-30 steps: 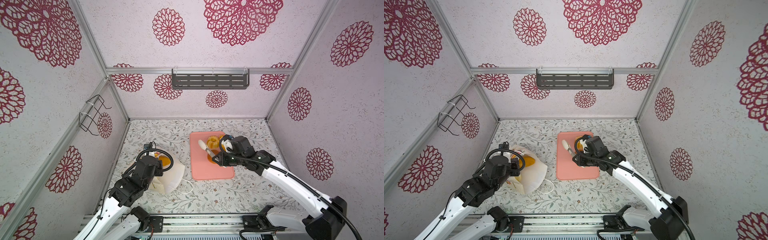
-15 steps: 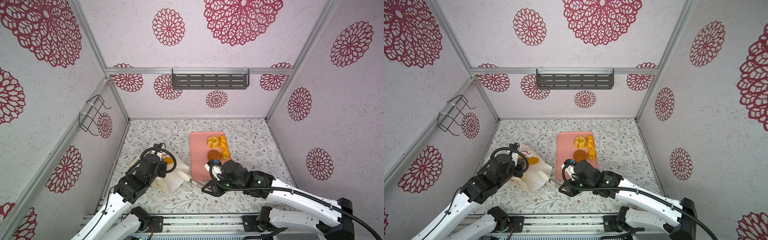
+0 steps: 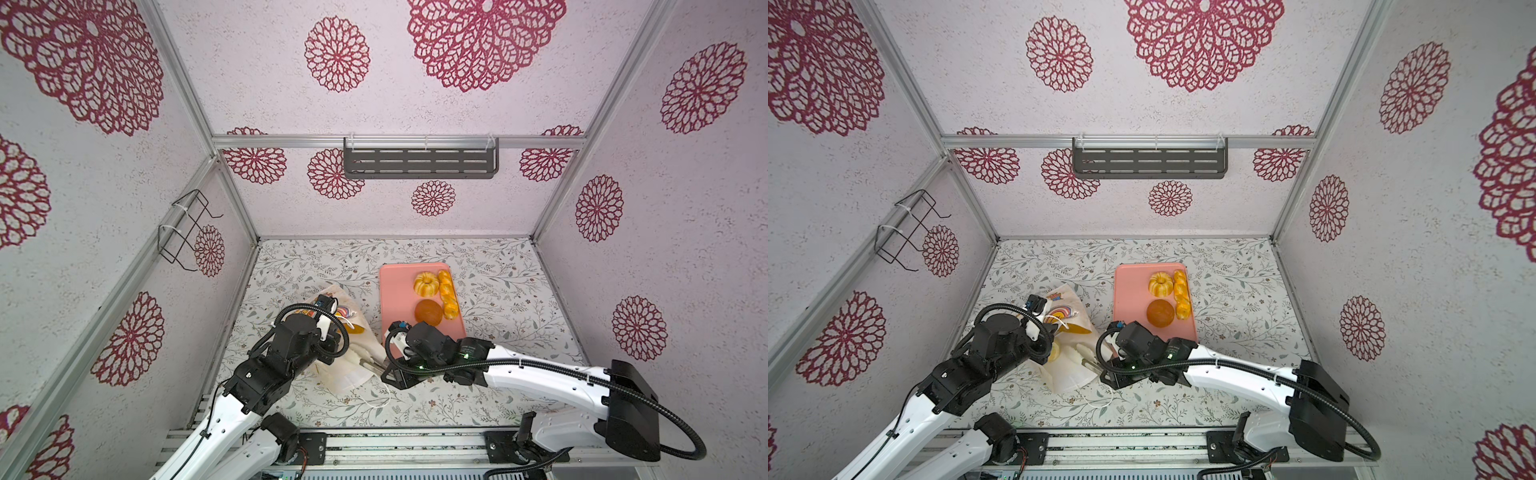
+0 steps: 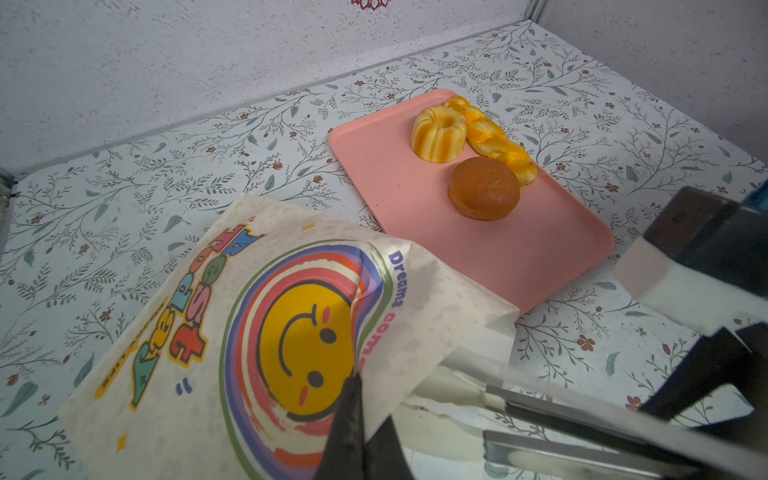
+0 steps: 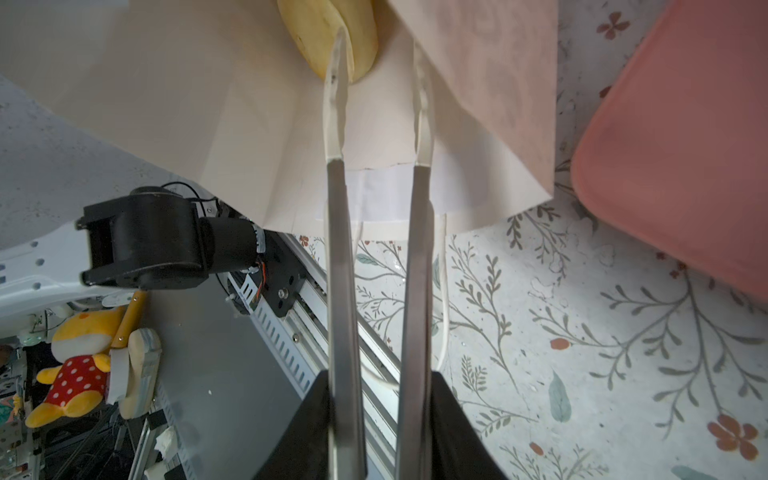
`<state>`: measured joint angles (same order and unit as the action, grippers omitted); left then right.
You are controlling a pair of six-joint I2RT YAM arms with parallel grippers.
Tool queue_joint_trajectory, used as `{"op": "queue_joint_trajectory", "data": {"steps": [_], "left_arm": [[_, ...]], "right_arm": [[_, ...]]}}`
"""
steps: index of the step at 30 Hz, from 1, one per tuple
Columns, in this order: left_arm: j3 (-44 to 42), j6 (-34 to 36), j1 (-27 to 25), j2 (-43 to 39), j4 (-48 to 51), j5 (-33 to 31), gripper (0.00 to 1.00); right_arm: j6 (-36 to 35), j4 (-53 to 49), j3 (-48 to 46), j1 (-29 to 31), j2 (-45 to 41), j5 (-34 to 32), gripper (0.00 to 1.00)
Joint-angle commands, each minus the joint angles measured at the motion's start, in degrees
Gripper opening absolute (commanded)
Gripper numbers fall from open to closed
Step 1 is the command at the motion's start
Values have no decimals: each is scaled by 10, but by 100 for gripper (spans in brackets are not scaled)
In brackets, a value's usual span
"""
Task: Take the fake bread out of the paper bag
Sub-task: 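Insert the right tongs into the paper bag and pinch a pale yellow bun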
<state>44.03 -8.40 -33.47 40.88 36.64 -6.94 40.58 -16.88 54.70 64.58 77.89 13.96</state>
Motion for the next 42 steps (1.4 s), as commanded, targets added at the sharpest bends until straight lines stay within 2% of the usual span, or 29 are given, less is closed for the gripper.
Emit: {"op": "queue_joint_trajectory", "data": {"steps": [1,6,13,32,34,39,42], "left_arm": [[-4,-8,2,5,-22,12,0],[1,-19,3,15,-25,7,0],[6,-21,2,17,-32,-3,0],[4,-42,2,-3,-30,4,0],[4,-44,1,-5,-31,3,0],[4,-67,2,-10,-32,-21,0],[6,-105,2,-9,-34,-55,0]], "right_arm": [[6,65,26,3,-1,-24,41],[15,99,18,2,2,-11,46],[13,129,14,-3,22,12,46],[5,171,38,-11,107,70,37],[5,172,43,-11,111,74,29],[4,148,54,-9,92,68,1],[1,114,51,-6,60,49,0]]}}
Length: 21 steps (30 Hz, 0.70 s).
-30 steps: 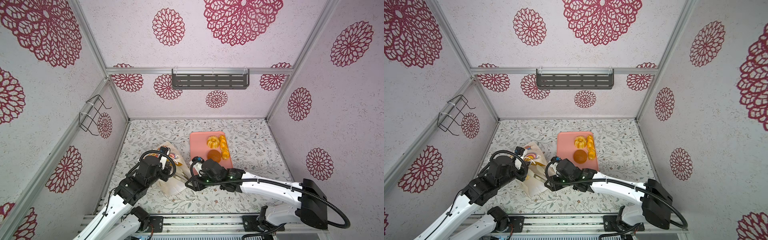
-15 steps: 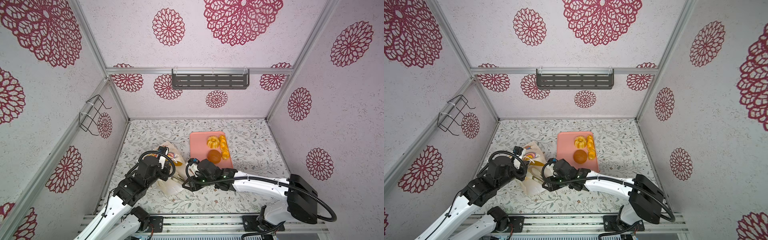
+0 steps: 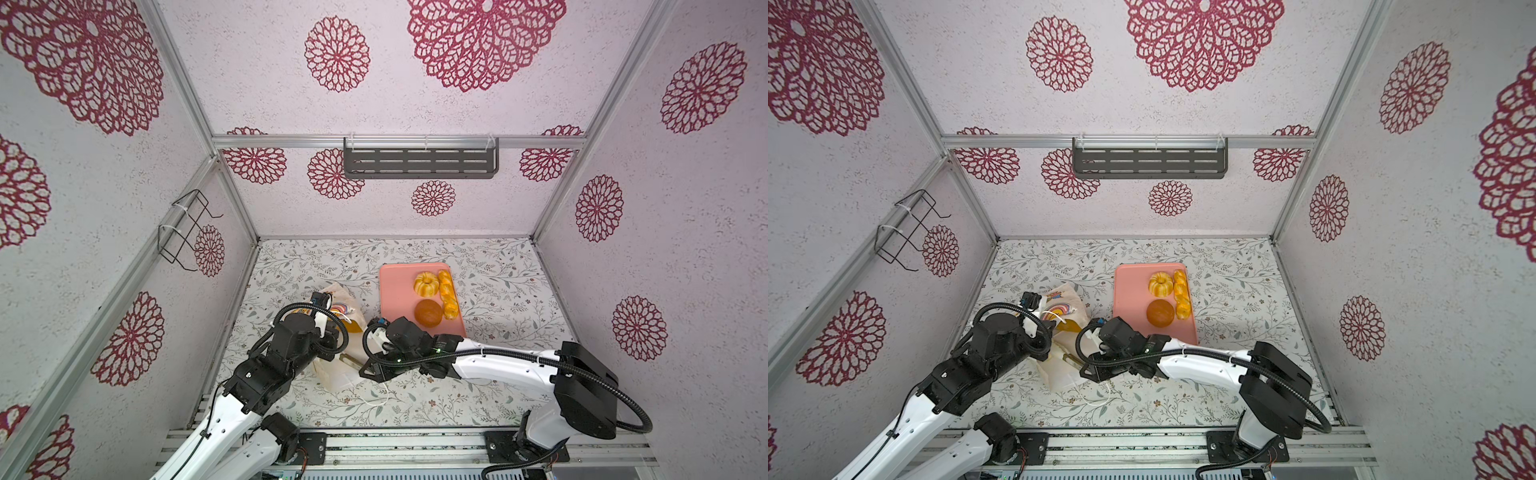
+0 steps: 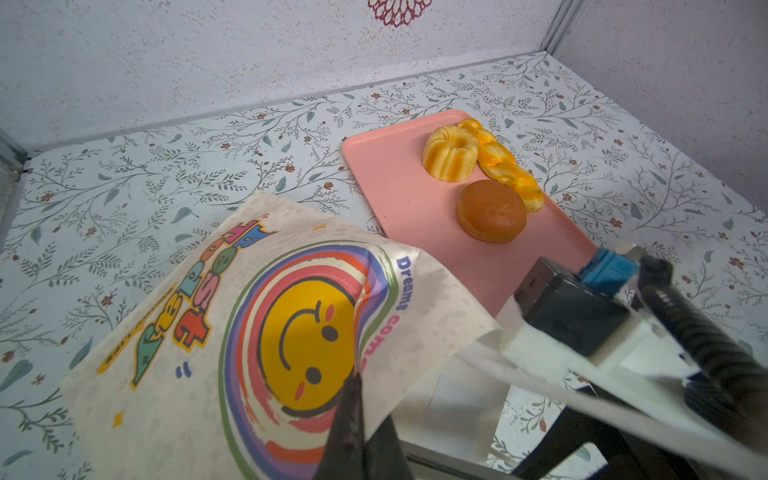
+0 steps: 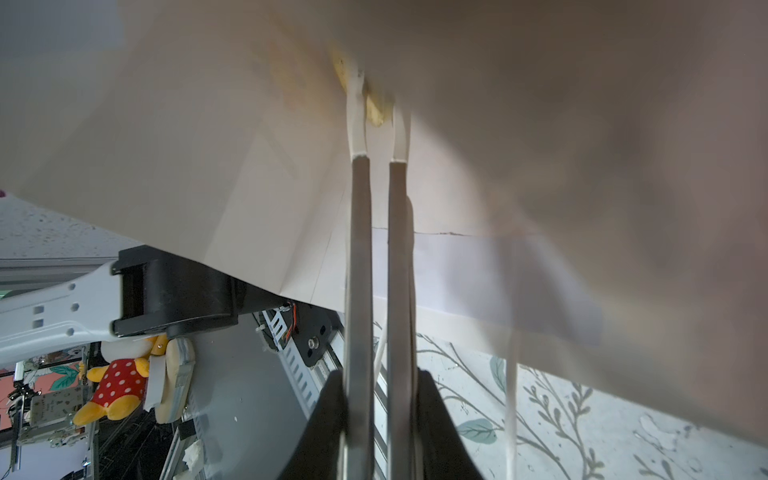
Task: Take the fake bread out of the paper bag
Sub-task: 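Insert the right tongs into the paper bag and pinch a pale yellow bun, then lift the pale yellow bun out of the bag over the pink tray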
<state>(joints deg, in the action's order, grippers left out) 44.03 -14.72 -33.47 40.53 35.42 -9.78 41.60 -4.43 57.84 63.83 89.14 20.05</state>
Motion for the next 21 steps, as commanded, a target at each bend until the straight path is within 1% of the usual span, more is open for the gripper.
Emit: {"op": "queue_joint_trajectory", "data": {"steps": [1,4,6,7,9,10,13,16,19,21], "left_arm": [[6,-50,2,-5,-25,-29,0],[9,-90,1,-3,-31,-55,0],[13,-121,0,0,-29,-90,0],[14,-140,1,3,-24,-111,0],[24,-191,2,14,0,-185,0],[29,-201,2,21,10,-204,0],[37,-212,2,40,18,-226,0],[49,-226,1,57,39,-250,0],[63,-242,2,70,71,-278,0],[72,-252,3,78,93,-294,0]], "right_arm": [[-10,-23,18,2,-63,-18,0],[-18,-79,10,6,-107,-49,0],[-23,-120,5,9,-141,-78,0],[-29,-138,2,11,-155,-92,0],[-47,-180,-9,12,-186,-132,0],[-53,-196,-14,12,-199,-146,0],[-70,-234,-25,11,-241,-186,0],[-77,-286,-17,7,-280,-225,0],[-78,-356,1,-16,-303,-255,0],[-80,-387,7,-43,-316,-265,0]]}}
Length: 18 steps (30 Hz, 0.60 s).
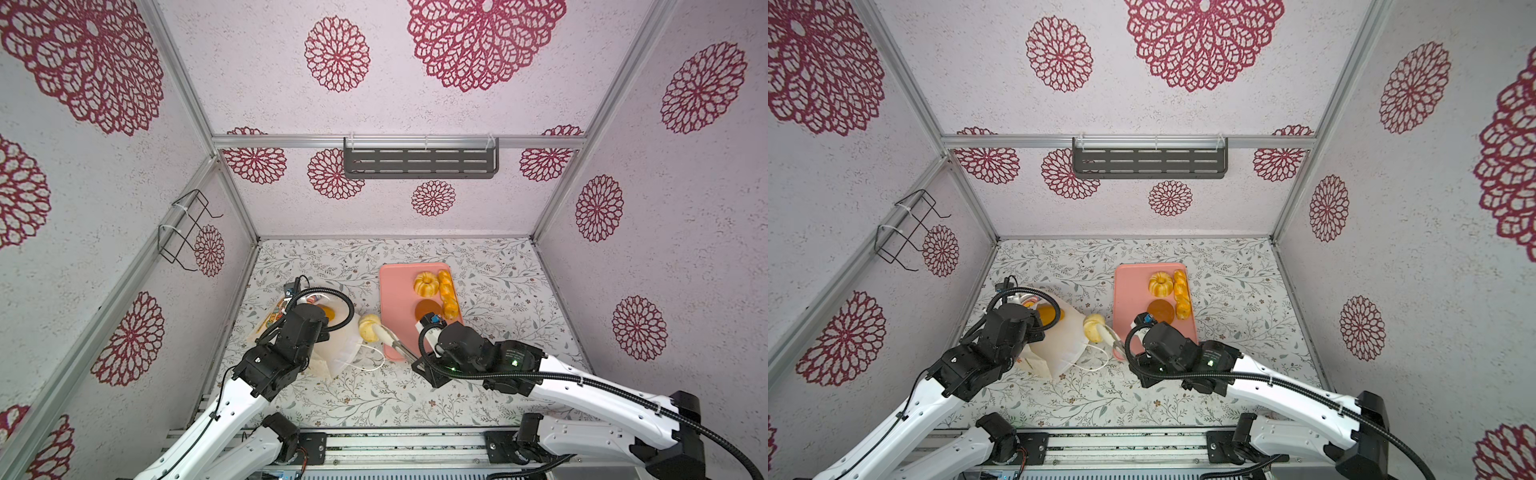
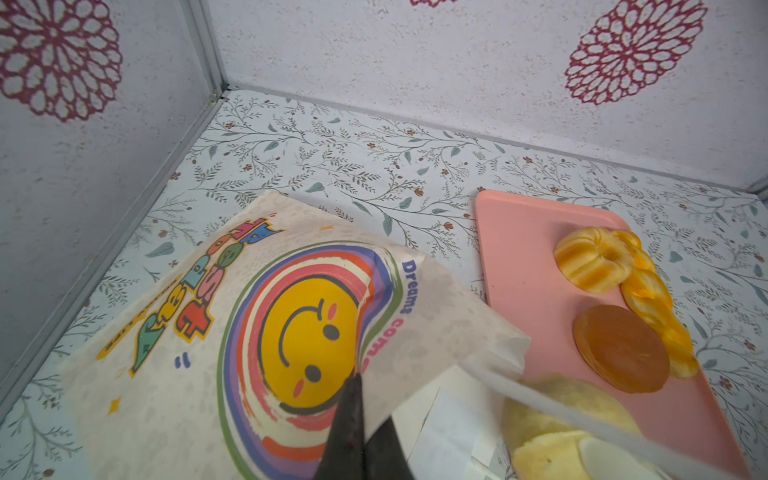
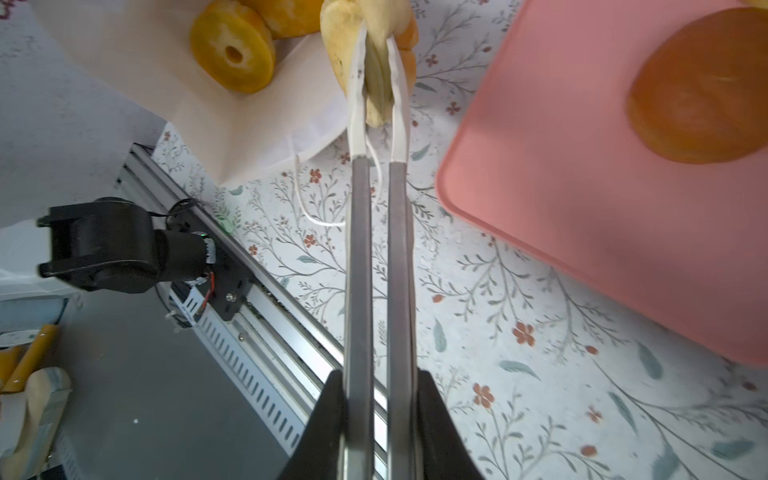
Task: Take the fake bread out of the paper bag
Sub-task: 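Lift the pale yellow bun out of the bag over the pink tray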
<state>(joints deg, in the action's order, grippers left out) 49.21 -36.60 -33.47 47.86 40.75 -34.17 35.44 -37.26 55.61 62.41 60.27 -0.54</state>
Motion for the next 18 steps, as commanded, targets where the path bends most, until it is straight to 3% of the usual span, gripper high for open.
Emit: {"op": "queue_joint_trajectory", "data": {"steps": [1,4,7,11,18], "left_arm": [[24,-36,3,9,47,-52,0],[26,-39,3,10,55,-48,0],[23,-44,3,5,56,-39,0],[20,-49,3,-7,58,-33,0],[18,-48,3,-34,73,-40,0]], "right_arm": [[-25,-67,31,-49,-35,-58,0],[-47,-84,43,-113,-35,-59,0],[-73,-93,72,-146,1,-110,0],[-122,-93,114,-152,104,-196,0],[-197,-63,187,-151,263,-284,0]]}}
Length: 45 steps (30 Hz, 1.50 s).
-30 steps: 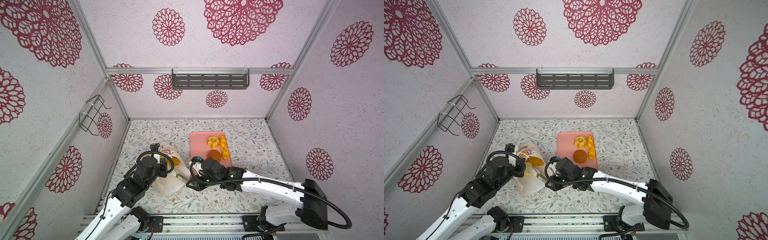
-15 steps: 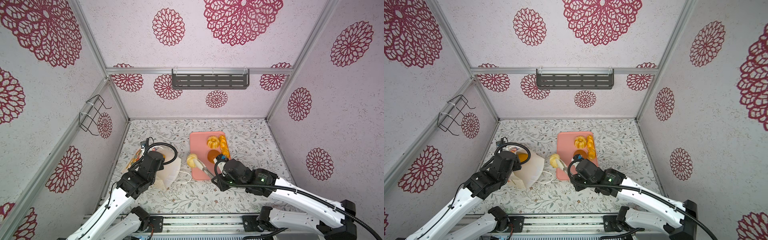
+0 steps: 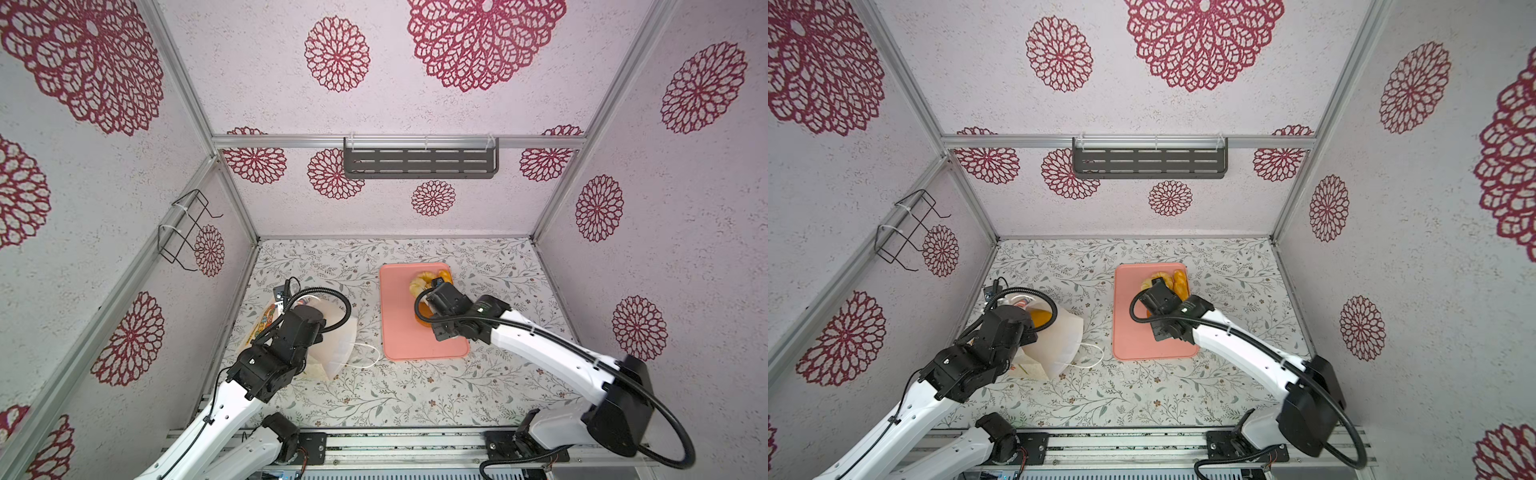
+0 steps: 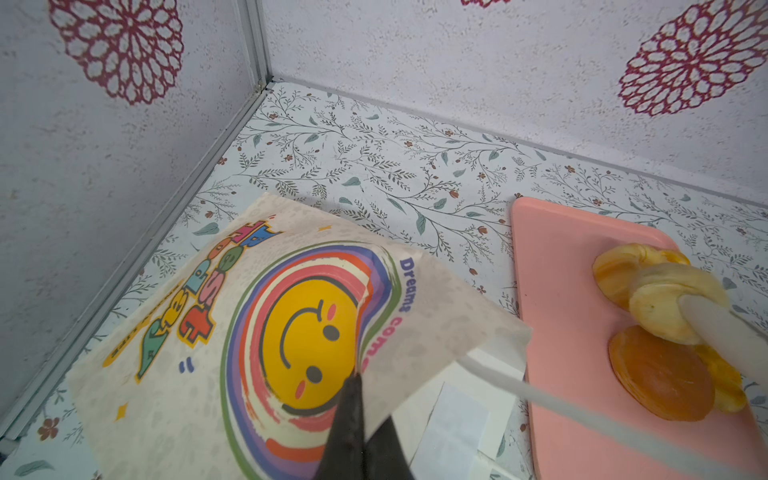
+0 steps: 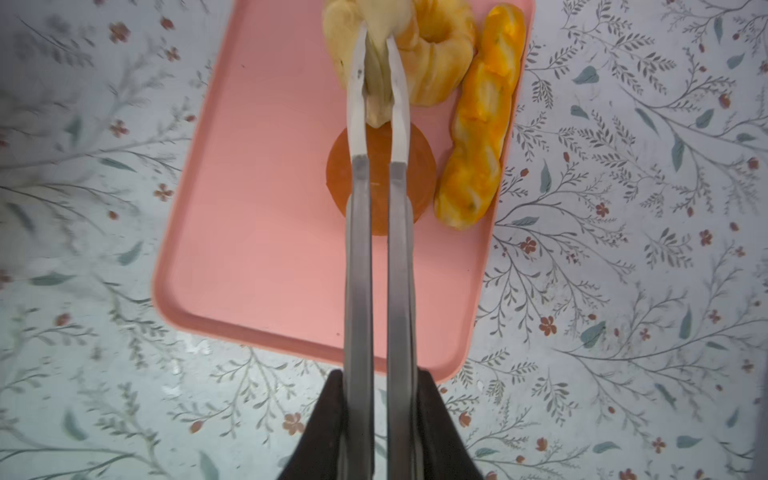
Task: Take the fake bread out of the paper bag
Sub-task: 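Lift the pale yellow bun out of the bag over the pink tray, then lower the bun onto the pink tray and open the right tongs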
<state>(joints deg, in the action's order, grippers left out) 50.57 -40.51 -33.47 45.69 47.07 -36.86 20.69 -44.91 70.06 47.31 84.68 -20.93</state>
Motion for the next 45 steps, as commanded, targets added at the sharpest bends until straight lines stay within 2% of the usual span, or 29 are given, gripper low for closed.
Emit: {"op": "queue_joint_trajectory", "data": {"steps": [1,6,11,16,19,26,28,34,45], "left_arm": [[3,-8,4,-17,12,-13,0],[-4,-4,4,-28,17,-18,0],[-9,-2,4,-26,21,-25,0],[-8,1,4,-17,18,-23,0],[-6,3,3,-18,20,-23,0],[-11,1,4,-27,23,-22,0],[-13,-2,4,-29,24,-19,0],[-18,-7,4,-36,27,-17,0],[-27,-10,4,-52,34,-18,0]], "right_arm": [[-56,15,52,0,36,-88,0],[-73,13,84,16,93,-106,0],[-76,-10,101,63,135,-132,0],[-60,-27,107,93,160,-121,0],[-50,-39,111,105,163,-107,5],[-20,-65,101,109,152,-61,30],[-16,-75,101,109,151,-59,33],[-11,-97,109,109,151,-50,37],[-1,-147,127,109,145,-35,36]]}}
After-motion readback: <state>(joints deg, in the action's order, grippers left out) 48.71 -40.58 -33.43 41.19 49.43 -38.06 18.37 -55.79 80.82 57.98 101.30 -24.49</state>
